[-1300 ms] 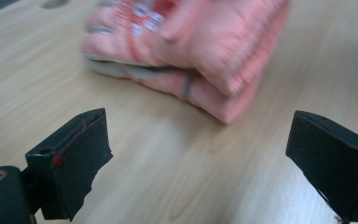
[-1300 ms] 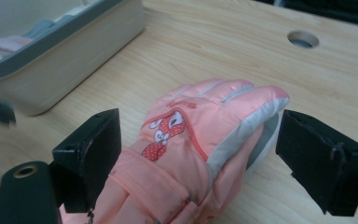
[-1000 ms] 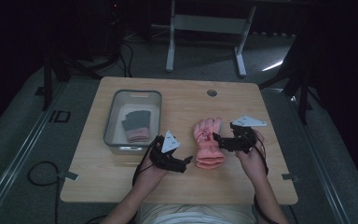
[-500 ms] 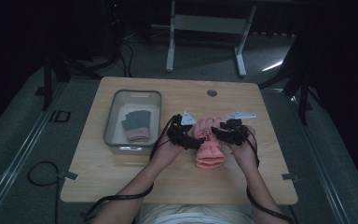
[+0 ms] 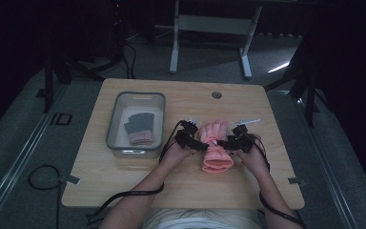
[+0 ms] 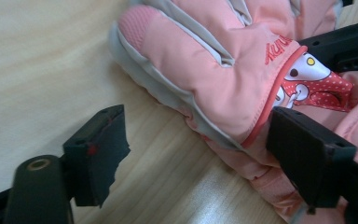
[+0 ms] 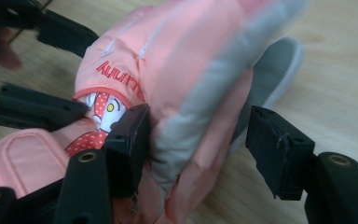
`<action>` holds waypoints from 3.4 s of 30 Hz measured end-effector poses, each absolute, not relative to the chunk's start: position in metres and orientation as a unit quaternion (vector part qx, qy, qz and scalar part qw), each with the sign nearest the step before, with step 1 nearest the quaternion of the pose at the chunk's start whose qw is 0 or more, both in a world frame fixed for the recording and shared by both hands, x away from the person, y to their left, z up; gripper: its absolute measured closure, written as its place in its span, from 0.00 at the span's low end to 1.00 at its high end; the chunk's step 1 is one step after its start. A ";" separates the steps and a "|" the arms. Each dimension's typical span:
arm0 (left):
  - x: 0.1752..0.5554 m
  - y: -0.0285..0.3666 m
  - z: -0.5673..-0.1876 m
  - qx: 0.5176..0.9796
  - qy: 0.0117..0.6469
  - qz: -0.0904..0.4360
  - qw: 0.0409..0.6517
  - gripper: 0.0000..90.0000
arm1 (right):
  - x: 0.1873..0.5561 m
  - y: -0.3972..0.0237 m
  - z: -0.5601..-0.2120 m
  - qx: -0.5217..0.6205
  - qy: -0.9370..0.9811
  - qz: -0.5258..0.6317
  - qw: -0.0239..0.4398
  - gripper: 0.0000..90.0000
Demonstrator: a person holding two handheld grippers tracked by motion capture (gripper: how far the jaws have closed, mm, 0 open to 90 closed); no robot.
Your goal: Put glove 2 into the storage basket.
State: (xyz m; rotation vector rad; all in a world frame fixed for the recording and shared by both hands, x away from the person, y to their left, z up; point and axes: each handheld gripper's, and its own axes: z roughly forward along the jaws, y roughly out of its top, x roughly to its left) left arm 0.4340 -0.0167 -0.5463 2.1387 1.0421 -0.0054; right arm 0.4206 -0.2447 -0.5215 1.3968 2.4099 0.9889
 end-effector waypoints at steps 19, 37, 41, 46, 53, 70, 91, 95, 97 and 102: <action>0.433 -0.021 -0.533 0.830 0.385 -0.053 0.400 0.86 | 0.417 -0.240 -0.517 0.475 0.798 0.363 0.070 0.68; 0.421 -0.001 -0.468 0.835 0.368 -0.004 0.409 0.89 | 0.408 -0.229 -0.466 0.441 0.791 0.415 0.090 0.70; 0.420 0.010 -0.455 0.834 0.370 0.006 0.410 0.89 | 0.410 -0.219 -0.454 0.430 0.792 0.422 0.093 0.70; 0.419 0.024 -0.441 0.831 0.374 0.017 0.411 0.88 | 0.412 -0.205 -0.441 0.417 0.794 0.432 0.097 0.70; 0.418 0.044 -0.421 0.830 0.380 0.034 0.406 0.89 | 0.416 -0.186 -0.426 0.402 0.793 0.447 0.097 0.70; 0.413 0.107 -0.386 0.816 0.416 0.073 0.395 0.89 | 0.435 -0.122 -0.395 0.352 0.809 0.463 0.088 0.70; 0.408 0.183 -0.383 0.795 0.478 0.100 0.360 0.89 | 0.455 -0.034 -0.395 0.307 0.831 0.461 0.059 0.70; 0.408 0.200 -0.389 0.788 0.494 0.104 0.353 0.89 | 0.464 -0.015 -0.402 0.299 0.835 0.460 0.039 0.70; 0.409 0.207 -0.391 0.782 0.503 0.106 0.352 0.89 | 0.468 -0.006 -0.404 0.292 0.839 0.458 0.037 0.70; 0.413 0.217 -0.399 0.771 0.524 0.109 0.345 0.89 | 0.480 0.011 -0.412 0.283 0.846 0.452 0.021 0.70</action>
